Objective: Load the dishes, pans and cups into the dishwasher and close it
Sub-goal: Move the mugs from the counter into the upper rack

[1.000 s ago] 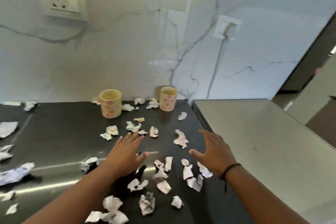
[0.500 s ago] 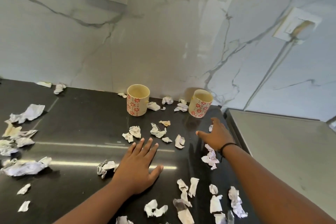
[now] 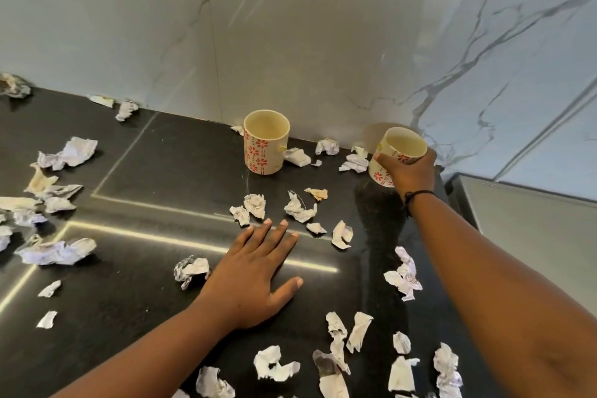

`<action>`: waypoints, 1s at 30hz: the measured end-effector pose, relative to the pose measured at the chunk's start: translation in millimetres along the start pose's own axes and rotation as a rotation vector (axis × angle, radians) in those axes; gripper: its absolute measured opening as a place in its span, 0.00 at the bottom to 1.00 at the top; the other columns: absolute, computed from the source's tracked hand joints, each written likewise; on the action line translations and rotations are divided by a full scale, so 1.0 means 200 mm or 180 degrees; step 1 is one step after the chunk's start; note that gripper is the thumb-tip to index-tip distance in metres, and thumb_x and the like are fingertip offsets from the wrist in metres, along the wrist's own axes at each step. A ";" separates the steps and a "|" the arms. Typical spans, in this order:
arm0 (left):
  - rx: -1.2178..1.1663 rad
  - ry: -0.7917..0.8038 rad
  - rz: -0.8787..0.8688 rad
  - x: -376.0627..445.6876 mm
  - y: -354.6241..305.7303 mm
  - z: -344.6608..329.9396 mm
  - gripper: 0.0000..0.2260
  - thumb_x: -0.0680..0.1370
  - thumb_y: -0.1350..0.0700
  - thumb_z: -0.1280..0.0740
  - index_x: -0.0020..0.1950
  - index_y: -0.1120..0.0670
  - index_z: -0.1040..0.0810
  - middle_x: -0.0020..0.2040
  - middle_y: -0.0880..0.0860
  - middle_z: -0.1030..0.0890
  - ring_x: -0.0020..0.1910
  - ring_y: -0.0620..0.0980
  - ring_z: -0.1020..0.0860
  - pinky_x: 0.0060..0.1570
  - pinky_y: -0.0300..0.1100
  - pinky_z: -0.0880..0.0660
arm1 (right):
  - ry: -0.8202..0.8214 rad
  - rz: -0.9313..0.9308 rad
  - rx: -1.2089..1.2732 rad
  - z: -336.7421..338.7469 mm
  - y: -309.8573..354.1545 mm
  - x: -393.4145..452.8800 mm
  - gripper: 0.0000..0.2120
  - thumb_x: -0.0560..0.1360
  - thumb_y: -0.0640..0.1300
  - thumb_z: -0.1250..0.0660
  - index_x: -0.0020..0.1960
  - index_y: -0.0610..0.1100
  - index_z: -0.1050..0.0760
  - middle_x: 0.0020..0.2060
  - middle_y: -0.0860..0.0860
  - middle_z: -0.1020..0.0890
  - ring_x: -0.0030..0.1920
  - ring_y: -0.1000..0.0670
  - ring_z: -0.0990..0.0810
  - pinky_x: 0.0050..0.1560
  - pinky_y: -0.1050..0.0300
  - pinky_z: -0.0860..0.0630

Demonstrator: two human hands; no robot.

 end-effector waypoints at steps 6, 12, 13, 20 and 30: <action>0.0052 0.0113 0.0032 0.00 0.00 0.00 0.33 0.77 0.31 0.54 0.78 0.43 0.57 0.77 0.43 0.60 0.75 0.43 0.65 0.73 0.44 0.66 | 0.0028 0.0076 0.0377 0.13 0.02 -0.18 0.40 0.62 0.52 0.21 0.67 0.45 0.38 0.61 0.48 0.25 0.59 0.46 0.24 0.60 0.46 0.24; -0.0834 -0.0295 0.0050 -0.01 -0.10 0.08 0.39 0.70 0.26 0.50 0.75 0.45 0.39 0.76 0.46 0.39 0.75 0.46 0.43 0.74 0.45 0.46 | 0.0677 0.0381 0.1105 0.48 0.14 -0.70 0.35 0.60 0.47 0.19 0.63 0.42 0.28 0.53 0.46 0.18 0.52 0.47 0.18 0.46 0.55 0.20; -0.1070 -0.0367 -0.0030 -0.01 -0.17 0.11 0.39 0.69 0.26 0.47 0.75 0.45 0.39 0.75 0.45 0.38 0.74 0.45 0.41 0.72 0.45 0.43 | 0.0742 0.0430 0.1117 0.55 0.16 -0.81 0.32 0.61 0.45 0.20 0.61 0.41 0.27 0.51 0.45 0.17 0.51 0.47 0.18 0.45 0.57 0.21; -0.2918 0.0465 -0.1353 -0.08 -1.07 0.19 0.43 0.61 0.36 0.23 0.69 0.32 0.44 0.63 0.24 0.36 0.64 0.30 0.33 0.62 0.32 0.33 | 0.0253 0.0406 0.1165 1.11 0.20 -1.49 0.16 0.67 0.29 0.26 0.47 0.46 0.22 0.41 0.54 0.15 0.43 0.55 0.17 0.42 0.61 0.20; -0.4338 0.2163 -0.2131 -0.52 -2.06 -0.02 0.36 0.61 0.52 0.20 0.66 0.48 0.31 0.57 0.52 0.21 0.57 0.55 0.21 0.52 0.52 0.21 | -0.0953 -0.0027 0.1692 1.93 -0.20 -2.17 0.13 0.67 0.41 0.24 0.50 0.52 0.18 0.48 0.47 0.15 0.50 0.48 0.17 0.48 0.55 0.20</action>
Point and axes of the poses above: each hand's wrist, its own x-axis towards the middle knuckle, its own z-axis out of the back of the hand, y = z × x, the point moved 5 cm from there along x, towards the middle knuckle
